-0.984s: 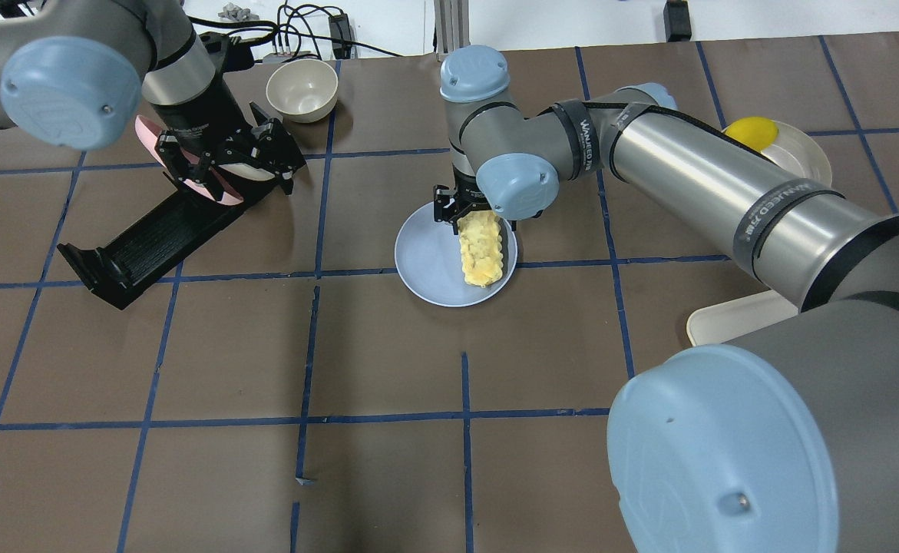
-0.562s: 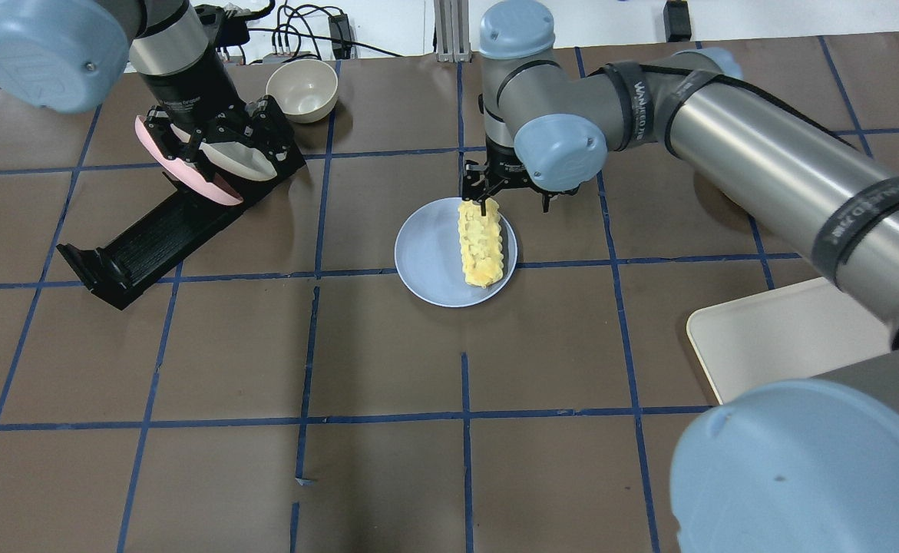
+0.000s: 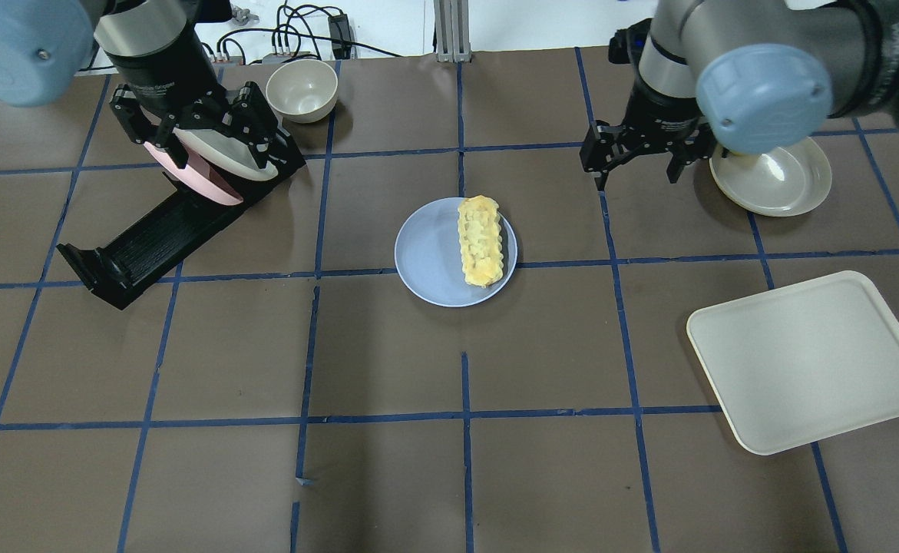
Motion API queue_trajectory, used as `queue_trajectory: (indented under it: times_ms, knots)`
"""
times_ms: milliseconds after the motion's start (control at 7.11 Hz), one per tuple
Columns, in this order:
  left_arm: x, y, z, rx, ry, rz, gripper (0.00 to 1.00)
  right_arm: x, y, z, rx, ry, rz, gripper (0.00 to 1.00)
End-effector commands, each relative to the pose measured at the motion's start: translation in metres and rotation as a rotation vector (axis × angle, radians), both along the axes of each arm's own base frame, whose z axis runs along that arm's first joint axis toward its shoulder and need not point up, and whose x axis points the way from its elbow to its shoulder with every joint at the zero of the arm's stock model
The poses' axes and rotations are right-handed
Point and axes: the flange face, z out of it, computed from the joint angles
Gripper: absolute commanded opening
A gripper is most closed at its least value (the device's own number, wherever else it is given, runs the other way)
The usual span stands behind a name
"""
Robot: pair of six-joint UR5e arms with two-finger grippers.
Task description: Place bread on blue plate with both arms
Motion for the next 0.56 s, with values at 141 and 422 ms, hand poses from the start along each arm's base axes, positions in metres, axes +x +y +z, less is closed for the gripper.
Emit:
queue_trajectory:
  times_ms: [141, 422]
  knots:
    - [0.000, 0.033, 0.007, -0.012, -0.004, 0.002, 1.00, -0.024, 0.062, 0.035, -0.049, -0.003, -0.024, 0.99]
    - [-0.001, 0.046, 0.014, -0.023, 0.002, 0.013, 1.00, -0.009, 0.096, 0.064, -0.111, -0.004, -0.004, 1.00]
